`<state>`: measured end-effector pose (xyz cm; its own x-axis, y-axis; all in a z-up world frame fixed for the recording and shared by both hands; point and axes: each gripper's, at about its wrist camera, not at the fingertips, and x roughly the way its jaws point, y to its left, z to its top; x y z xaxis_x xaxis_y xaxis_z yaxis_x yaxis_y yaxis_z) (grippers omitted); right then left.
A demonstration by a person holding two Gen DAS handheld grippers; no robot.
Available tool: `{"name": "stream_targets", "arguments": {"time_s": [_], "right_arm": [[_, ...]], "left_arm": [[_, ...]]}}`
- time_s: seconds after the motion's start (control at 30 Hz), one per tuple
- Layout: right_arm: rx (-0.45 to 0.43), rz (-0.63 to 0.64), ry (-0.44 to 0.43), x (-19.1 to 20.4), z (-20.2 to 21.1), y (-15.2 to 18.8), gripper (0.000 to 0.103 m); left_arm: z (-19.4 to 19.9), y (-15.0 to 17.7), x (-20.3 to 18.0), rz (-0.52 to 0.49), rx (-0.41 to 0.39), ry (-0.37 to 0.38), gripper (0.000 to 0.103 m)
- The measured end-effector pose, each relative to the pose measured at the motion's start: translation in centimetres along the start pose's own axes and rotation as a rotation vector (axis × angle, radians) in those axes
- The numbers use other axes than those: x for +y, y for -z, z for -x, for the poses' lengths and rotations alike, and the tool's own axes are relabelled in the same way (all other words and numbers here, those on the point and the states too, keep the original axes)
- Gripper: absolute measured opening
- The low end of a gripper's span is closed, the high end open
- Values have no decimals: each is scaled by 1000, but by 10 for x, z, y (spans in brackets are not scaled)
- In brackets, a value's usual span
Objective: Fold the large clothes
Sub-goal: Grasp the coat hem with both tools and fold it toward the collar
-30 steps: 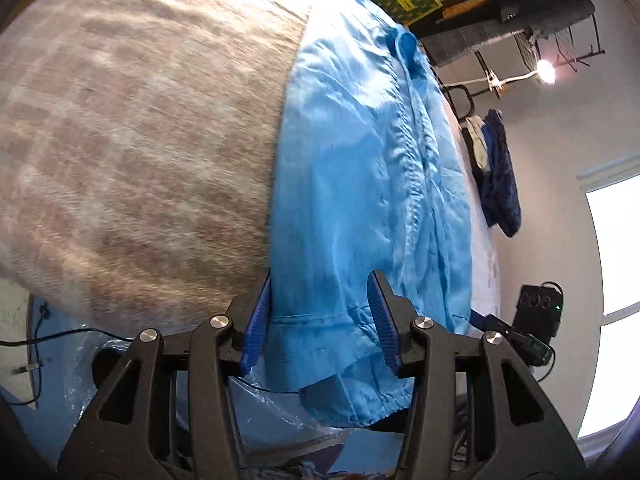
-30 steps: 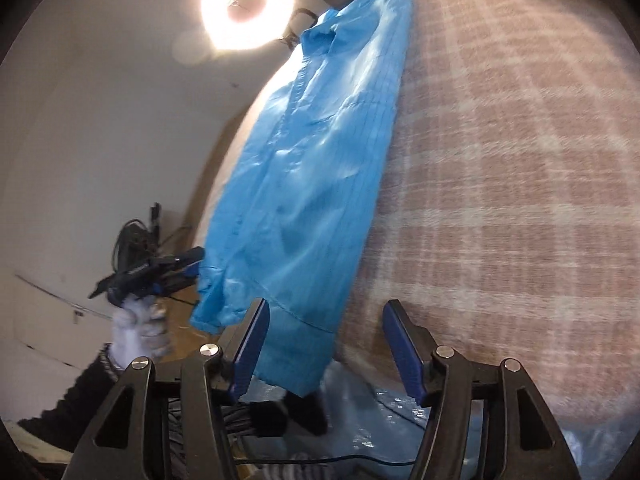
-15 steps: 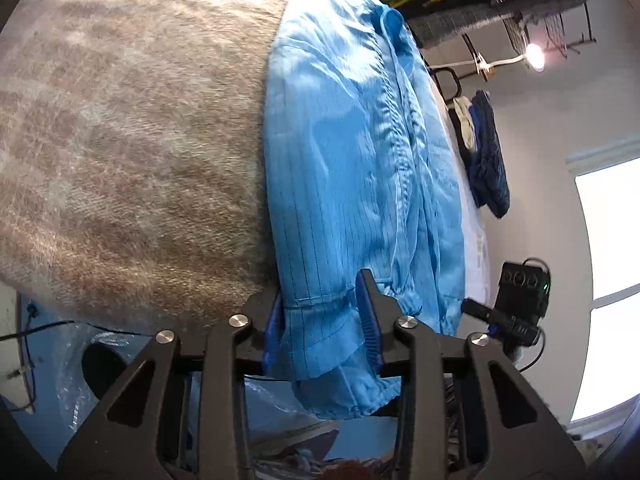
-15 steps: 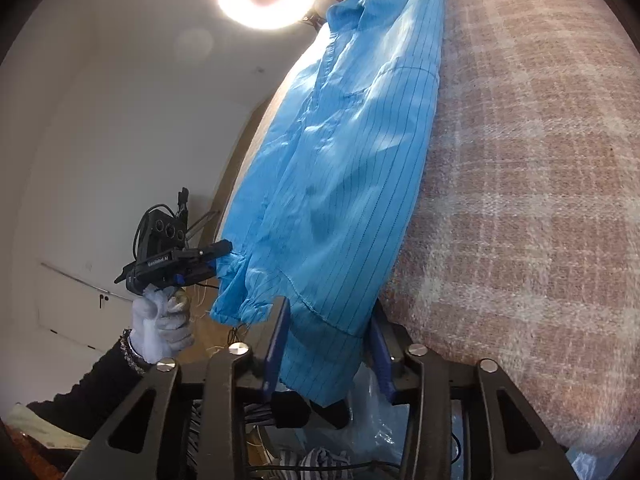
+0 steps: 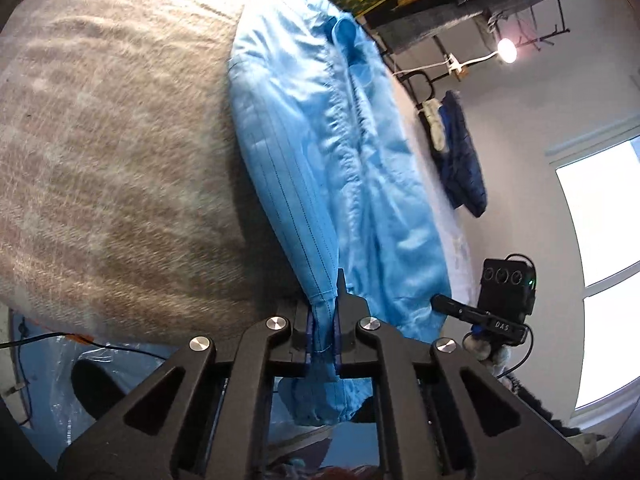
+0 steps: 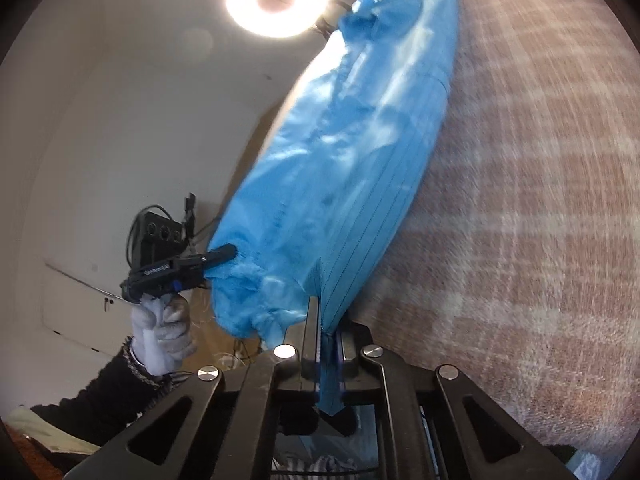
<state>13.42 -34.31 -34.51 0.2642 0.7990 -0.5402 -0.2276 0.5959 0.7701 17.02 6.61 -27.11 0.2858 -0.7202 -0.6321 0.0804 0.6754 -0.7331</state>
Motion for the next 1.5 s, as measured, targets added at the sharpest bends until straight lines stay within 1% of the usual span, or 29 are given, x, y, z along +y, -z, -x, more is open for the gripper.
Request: {"name": "stream_targets", "arguments": {"time_s": [0.17,0.33,0.43,0.53,0.6,0.67,0.83,1.07,1.2,1.37,1.5], "right_arm": [[-55,-17,-56,8,6,-12,2],[-101,-40,-86,10,11,-33,2],[-133,-40,-87,16,13,-49,2],[-163,-35,-83,23,16,-64,2],[-179,-26,-64,25,19,-75,1],[-195,-22,-46,25,22,-88,1],[-245,-33,-13,15,32,-122,1],[-276,-53,51,4,29,-171,1],[-276,-84,83,-10,16,-198,1],[-263,-130,129,-30,0,-220,1],[-251,-155,169,-43,-10,-232,1]], "left_arm": [[5,-15,-9,39,-25,56,4],[10,-38,-31,14,-82,82,3],[9,-51,-46,-10,-106,80,3],[8,-64,-53,7,-124,92,3],[6,-74,-56,12,-138,90,3],[6,-86,-59,17,-159,81,3],[-1,-119,-57,32,-225,18,3],[-24,-162,-46,75,-272,-39,3],[-41,-182,-39,84,-278,-82,3],[-66,-204,-24,98,-268,-136,3],[-83,-216,-13,109,-258,-167,3]]}}
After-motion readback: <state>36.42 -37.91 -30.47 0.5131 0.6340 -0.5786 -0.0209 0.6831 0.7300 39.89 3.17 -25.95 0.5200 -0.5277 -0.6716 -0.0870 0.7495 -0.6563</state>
